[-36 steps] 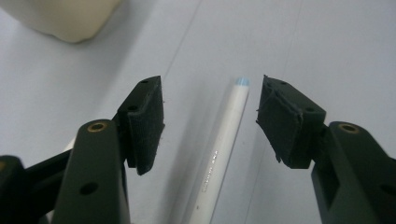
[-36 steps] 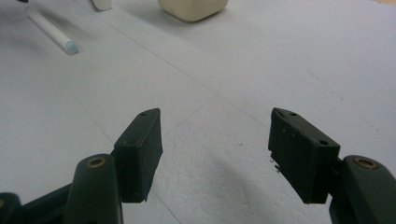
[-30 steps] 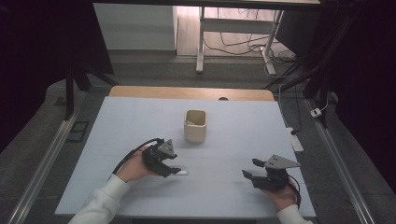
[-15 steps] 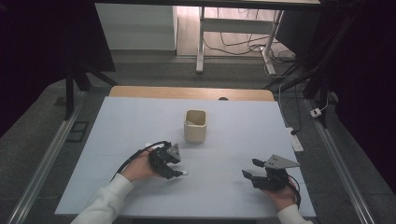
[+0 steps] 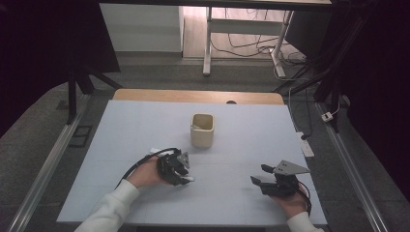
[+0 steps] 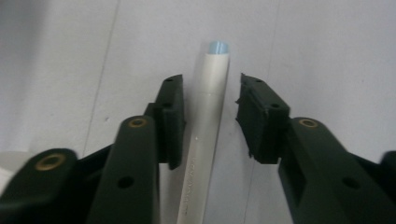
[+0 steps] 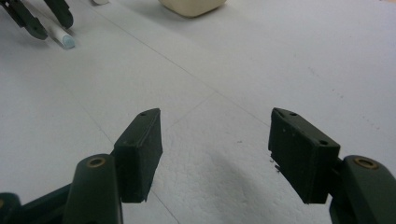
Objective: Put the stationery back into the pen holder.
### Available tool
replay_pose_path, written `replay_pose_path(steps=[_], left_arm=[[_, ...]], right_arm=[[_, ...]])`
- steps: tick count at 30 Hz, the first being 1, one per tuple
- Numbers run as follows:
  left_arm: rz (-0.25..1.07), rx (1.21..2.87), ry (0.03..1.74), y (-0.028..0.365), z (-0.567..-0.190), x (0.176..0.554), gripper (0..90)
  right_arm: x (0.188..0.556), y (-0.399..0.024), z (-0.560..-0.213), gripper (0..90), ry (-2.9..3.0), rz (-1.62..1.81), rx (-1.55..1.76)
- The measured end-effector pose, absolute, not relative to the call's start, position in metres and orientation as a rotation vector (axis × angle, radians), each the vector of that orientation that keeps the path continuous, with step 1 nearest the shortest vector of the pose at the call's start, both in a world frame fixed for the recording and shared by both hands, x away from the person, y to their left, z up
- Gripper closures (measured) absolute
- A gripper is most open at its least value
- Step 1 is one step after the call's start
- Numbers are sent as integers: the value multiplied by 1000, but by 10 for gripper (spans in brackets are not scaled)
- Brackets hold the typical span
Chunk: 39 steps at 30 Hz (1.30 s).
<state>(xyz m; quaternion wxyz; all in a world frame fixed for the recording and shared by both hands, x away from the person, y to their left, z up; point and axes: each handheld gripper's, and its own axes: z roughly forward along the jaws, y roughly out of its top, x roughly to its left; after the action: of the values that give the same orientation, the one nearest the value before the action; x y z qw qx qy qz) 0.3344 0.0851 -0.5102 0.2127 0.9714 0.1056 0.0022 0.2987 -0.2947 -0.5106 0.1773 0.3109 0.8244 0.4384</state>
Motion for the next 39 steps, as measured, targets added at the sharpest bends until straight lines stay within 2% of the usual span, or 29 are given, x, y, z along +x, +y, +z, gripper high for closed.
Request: replay_pose_path(steps=[6, 11, 13, 14, 22, 39], left_arm=[[14, 2717, 260, 82, -511, 333, 692], [77, 2772, 202, 77, -508, 330, 692], [110, 2786, 202, 74, -507, 329, 647], [105, 2789, 204, 74, -507, 330, 638], [67, 2792, 173, 74, -508, 328, 772], [85, 2725, 177, 81, -501, 328, 782]], right_arm=[[299, -295, -510, 348, 2334, 1229, 881], [299, -294, -511, 348, 2333, 1241, 879], [299, -294, -511, 349, 2334, 1240, 879], [299, -294, -511, 348, 2334, 1239, 878], [299, -294, -511, 349, 2333, 1240, 876], [299, -294, -511, 349, 2334, 1237, 875]])
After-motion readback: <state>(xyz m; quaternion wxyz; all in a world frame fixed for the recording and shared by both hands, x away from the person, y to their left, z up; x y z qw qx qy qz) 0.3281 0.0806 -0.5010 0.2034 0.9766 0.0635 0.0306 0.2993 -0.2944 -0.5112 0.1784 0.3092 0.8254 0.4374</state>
